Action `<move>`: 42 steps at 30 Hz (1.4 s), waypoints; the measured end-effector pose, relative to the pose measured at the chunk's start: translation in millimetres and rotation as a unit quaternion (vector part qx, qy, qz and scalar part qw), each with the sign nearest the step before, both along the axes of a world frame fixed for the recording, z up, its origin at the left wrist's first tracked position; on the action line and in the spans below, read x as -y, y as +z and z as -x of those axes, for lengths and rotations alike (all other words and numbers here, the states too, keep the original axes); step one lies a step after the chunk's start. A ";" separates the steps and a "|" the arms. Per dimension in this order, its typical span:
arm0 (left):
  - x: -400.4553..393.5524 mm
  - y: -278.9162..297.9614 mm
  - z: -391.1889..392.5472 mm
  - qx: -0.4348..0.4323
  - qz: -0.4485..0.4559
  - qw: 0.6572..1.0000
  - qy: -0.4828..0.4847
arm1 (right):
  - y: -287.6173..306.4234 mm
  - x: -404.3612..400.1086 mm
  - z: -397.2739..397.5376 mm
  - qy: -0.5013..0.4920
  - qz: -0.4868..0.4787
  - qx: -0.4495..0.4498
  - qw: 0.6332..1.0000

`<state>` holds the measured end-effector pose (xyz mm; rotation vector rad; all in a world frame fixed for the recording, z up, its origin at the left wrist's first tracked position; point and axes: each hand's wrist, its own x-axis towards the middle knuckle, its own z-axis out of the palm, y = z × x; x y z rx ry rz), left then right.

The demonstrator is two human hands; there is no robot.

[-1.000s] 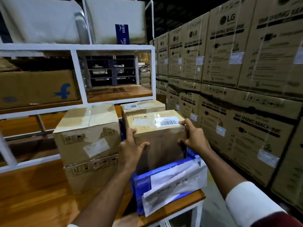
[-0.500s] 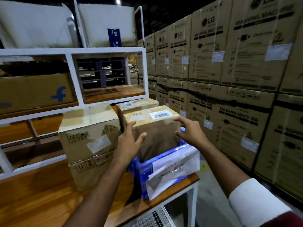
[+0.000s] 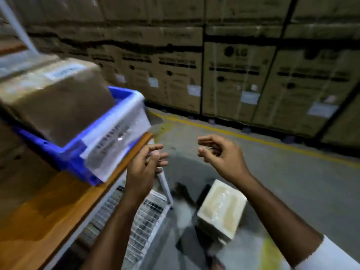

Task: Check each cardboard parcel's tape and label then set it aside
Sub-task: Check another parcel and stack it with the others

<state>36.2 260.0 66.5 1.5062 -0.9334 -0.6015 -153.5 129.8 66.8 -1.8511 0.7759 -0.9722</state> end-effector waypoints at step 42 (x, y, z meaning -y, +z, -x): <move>217.6 -473.9 67.8 0.052 -0.446 0.893 0.029 | -499.9 136.5 125.5 -0.183 -0.295 -0.333 0.876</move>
